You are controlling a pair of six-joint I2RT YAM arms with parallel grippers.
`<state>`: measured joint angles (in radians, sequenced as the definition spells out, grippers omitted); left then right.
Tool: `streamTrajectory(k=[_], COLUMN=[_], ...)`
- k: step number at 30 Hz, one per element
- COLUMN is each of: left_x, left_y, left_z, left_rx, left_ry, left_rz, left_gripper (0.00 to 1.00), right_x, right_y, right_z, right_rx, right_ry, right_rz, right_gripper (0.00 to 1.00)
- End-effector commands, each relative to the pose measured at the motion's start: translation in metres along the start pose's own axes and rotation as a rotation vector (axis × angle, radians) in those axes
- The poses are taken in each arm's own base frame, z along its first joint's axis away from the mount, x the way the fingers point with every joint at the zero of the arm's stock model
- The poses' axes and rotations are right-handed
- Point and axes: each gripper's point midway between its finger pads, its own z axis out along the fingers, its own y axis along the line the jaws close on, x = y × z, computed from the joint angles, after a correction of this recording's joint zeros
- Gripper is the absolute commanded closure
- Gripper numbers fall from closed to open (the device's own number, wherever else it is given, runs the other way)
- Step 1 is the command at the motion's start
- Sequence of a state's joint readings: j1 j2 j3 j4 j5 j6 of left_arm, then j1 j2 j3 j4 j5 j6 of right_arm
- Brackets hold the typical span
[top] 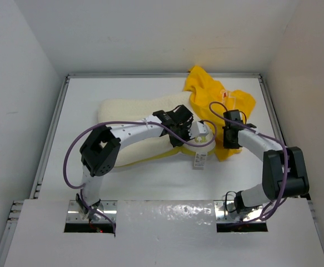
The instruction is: Put the pillow into the pillowcase
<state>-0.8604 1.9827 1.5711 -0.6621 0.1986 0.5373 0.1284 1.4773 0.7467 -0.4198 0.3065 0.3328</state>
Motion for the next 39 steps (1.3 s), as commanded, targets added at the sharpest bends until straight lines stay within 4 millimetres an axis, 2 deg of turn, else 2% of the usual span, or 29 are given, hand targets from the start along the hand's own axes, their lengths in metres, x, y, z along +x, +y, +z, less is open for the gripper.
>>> streamTrajectory(k=[1, 2, 7, 13, 16, 18, 19, 20, 23, 25, 26, 27, 28, 30, 33, 35, 37, 39], left_x=[-0.011, -0.011, -0.022, -0.040, -0.050, -0.050, -0.052, -0.049, -0.045, -0.042, -0.039, -0.039, -0.038, -0.038, -0.043, -0.051, -0.055, -0.056], left_y=[0.006, 0.006, 0.011, 0.035, 0.052, 0.060, 0.066, 0.072, 0.079, 0.089, 0.092, 0.105, 0.110, 0.124, 0.128, 0.128, 0.121, 0.110], left_z=[-0.008, -0.008, -0.010, -0.017, -0.023, -0.026, -0.026, -0.027, -0.020, -0.014, -0.013, -0.014, -0.014, -0.020, -0.024, -0.033, -0.036, -0.035], left_rx=[-0.014, -0.015, -0.024, -0.079, -0.101, -0.130, -0.149, -0.176, -0.200, -0.214, -0.209, -0.220, -0.220, -0.225, -0.233, -0.230, -0.206, -0.165], left_ry=[-0.040, -0.041, -0.078, -0.128, -0.159, -0.149, -0.147, -0.135, -0.114, -0.095, -0.085, -0.093, -0.096, -0.116, -0.137, -0.170, -0.186, -0.194], left_rz=[-0.007, -0.007, -0.029, -0.087, -0.127, -0.133, -0.134, -0.135, -0.148, -0.171, -0.199, -0.229, -0.249, -0.302, -0.301, -0.304, -0.308, -0.306], left_gripper=[1.00, 1.00, 1.00, 1.00, 1.00, 1.00, 1.00, 1.00, 1.00, 1.00, 1.00, 1.00, 1.00, 1.00, 1.00, 1.00, 1.00, 1.00], right_x=[-0.026, -0.028, -0.030, -0.032, -0.010, 0.009, 0.012, 0.017, 0.011, 0.001, 0.006, 0.004, 0.002, 0.013, 0.042, 0.066, 0.069, 0.060], right_y=[0.000, 0.000, 0.012, 0.041, 0.071, 0.077, 0.082, 0.083, 0.092, 0.091, 0.086, 0.085, 0.084, 0.087, 0.090, 0.083, 0.079, 0.088], right_z=[-0.013, -0.015, -0.034, -0.086, -0.097, -0.095, -0.100, -0.103, -0.125, -0.142, -0.146, -0.152, -0.158, -0.164, -0.155, -0.140, -0.132, -0.134], right_rx=[-0.017, -0.019, -0.110, -0.268, -0.380, -0.388, -0.398, -0.402, -0.483, -0.502, -0.492, -0.496, -0.503, -0.547, -0.581, -0.531, -0.495, -0.534], right_ry=[-0.086, -0.093, -0.087, -0.200, -0.179, -0.126, -0.119, -0.094, -0.109, -0.140, -0.117, -0.124, -0.134, -0.094, 0.032, 0.165, 0.206, 0.161], right_rz=[0.003, 0.003, -0.006, 0.010, -0.016, -0.051, -0.071, -0.080, -0.112, -0.141, -0.152, -0.161, -0.177, -0.202, -0.247, -0.281, -0.296, -0.292], right_gripper=[0.87, 1.00, 1.00, 1.00, 1.00, 1.00, 1.00, 1.00, 1.00, 1.00, 1.00, 1.00, 1.00, 1.00, 1.00, 1.00, 1.00, 1.00])
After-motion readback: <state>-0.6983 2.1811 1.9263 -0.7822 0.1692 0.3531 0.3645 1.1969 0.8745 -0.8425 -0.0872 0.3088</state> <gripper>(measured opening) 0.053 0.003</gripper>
